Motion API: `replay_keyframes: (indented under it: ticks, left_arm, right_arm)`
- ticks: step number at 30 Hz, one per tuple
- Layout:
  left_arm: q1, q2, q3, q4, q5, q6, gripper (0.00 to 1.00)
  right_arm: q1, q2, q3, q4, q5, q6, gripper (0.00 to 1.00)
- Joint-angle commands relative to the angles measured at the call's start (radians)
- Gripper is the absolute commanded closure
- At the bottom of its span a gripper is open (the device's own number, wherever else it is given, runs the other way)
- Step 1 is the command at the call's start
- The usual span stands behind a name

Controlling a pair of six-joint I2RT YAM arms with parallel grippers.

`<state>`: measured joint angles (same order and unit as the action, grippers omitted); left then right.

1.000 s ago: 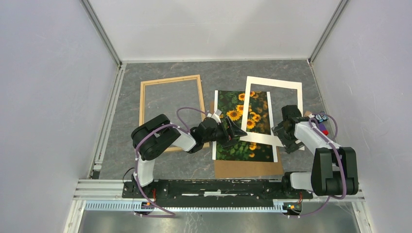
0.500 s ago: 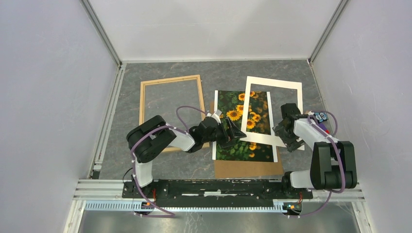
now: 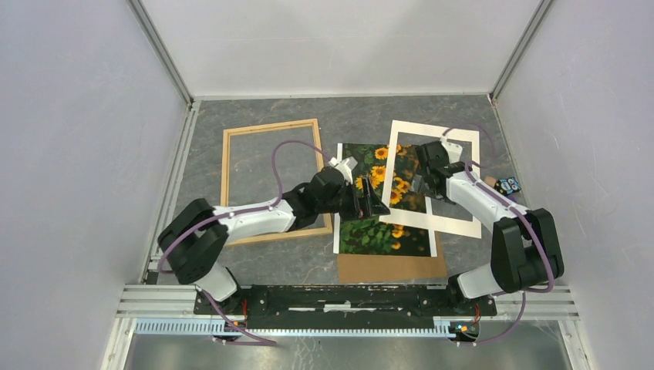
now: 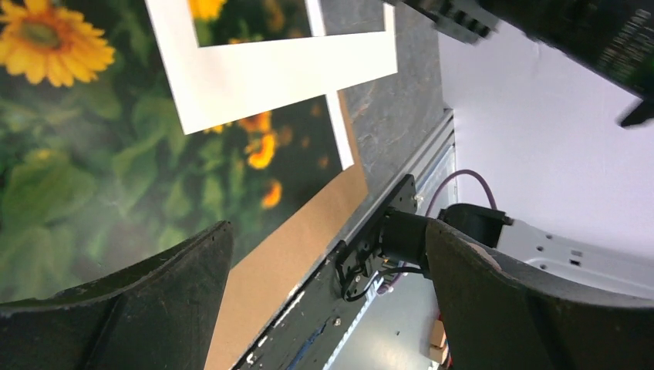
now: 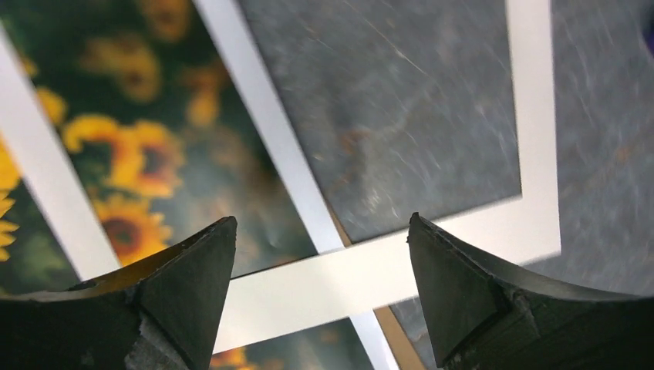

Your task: Put the photo into the frame

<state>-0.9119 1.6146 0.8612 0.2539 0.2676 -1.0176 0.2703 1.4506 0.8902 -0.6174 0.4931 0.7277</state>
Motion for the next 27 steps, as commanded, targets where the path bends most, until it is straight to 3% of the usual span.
replay_keyframes:
  ticks: [1, 6, 12, 17, 21, 27]
  left_arm:
    - [0.011, -0.111, 0.086, -0.273, 0.004, 0.183, 0.0]
    - [0.075, -0.168, 0.111, -0.376, 0.018, 0.203, 0.0]
    - [0.137, -0.086, 0.196, -0.411, 0.08, 0.212, 0.0]
    - [0.206, 0.068, 0.332, -0.382, 0.159, 0.172, 0.0]
    - [0.24, 0.214, 0.502, -0.345, 0.13, 0.173, 0.0]
    - [0.246, 0.484, 0.821, -0.334, 0.05, 0.241, 0.01]
  right_arm:
    - [0.007, 0.004, 0.006, 0.194, -0.204, -0.391, 0.13]
    - [0.009, 0.03, -0.007, 0.382, -0.534, -0.517, 0.12]
    - [-0.014, 0.118, 0.097, 0.449, -0.613, -0.484, 0.12]
    - [-0.12, 0.21, 0.146, 0.578, -0.802, -0.374, 0.17]
    - [-0.154, 0.311, 0.22, 0.611, -0.835, -0.345, 0.23]
    - [-0.206, 0.468, 0.382, 0.598, -0.781, -0.338, 0.4]
